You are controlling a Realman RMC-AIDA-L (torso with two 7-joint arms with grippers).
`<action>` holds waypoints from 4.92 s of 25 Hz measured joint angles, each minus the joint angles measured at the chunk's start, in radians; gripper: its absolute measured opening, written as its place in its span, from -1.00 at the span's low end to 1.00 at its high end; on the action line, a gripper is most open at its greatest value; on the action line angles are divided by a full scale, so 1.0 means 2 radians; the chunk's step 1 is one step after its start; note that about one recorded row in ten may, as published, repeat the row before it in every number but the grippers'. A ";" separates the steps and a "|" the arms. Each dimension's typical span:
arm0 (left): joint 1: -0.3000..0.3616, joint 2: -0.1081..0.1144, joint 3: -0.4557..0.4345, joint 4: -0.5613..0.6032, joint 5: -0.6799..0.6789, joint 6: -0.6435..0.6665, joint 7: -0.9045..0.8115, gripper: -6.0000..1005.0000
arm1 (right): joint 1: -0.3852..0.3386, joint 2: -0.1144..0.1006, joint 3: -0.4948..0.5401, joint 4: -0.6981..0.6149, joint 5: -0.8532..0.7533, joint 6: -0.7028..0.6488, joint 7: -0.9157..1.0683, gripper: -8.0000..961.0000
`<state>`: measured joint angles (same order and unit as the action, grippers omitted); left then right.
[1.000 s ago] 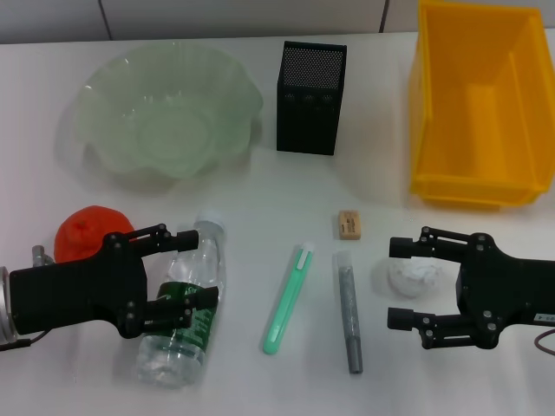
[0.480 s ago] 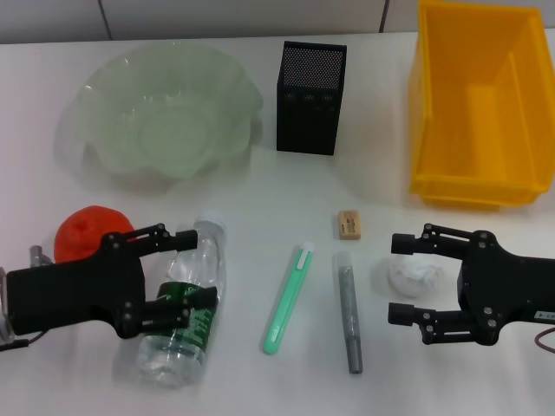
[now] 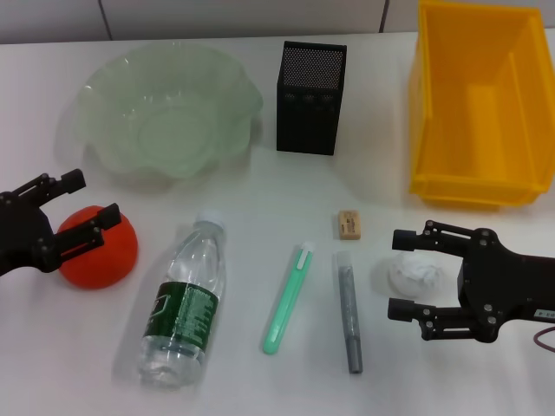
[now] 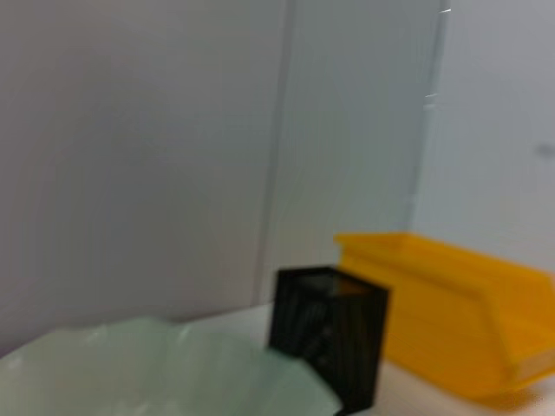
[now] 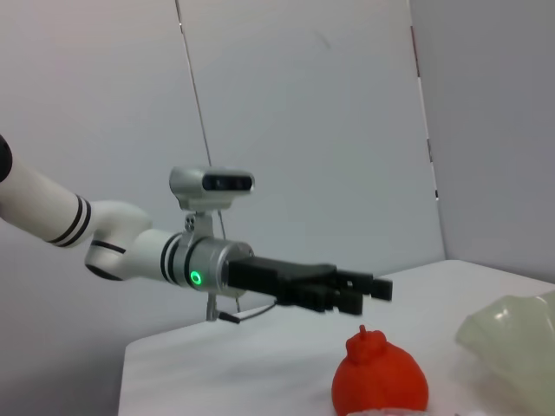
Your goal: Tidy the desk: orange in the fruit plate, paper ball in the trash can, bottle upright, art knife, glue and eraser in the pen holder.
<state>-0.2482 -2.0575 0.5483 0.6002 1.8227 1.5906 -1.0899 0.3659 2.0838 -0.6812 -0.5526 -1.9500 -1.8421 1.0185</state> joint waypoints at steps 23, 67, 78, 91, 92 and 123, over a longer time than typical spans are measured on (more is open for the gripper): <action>-0.006 -0.001 -0.015 -0.009 0.028 -0.047 0.006 -0.43 | 0.002 -0.001 0.007 0.000 0.001 -0.001 0.000 0.74; -0.034 -0.006 0.028 -0.014 -0.065 -0.010 0.013 0.71 | 0.160 -0.001 -0.245 -0.511 -0.309 -0.087 0.737 0.74; -0.029 -0.006 0.030 -0.020 -0.062 -0.012 0.013 0.70 | 0.180 0.001 -0.363 -0.366 -0.334 0.034 0.759 0.74; -0.030 -0.006 0.030 -0.020 -0.062 -0.013 0.013 0.69 | 0.206 0.002 -0.395 -0.259 -0.326 0.109 0.757 0.39; -0.030 -0.006 0.030 -0.020 -0.062 -0.014 0.013 0.69 | 0.206 0.002 -0.395 -0.259 -0.324 0.110 0.756 0.30; -0.001 -0.011 0.192 0.176 -0.069 0.013 -0.167 0.67 | 0.121 -0.003 -0.127 -0.430 -0.279 0.176 0.667 0.50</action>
<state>-0.2508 -2.0799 0.9327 0.9526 1.6842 1.6162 -1.4241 0.6076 2.0773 -0.9360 -1.4119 -2.5074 -1.4909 2.3531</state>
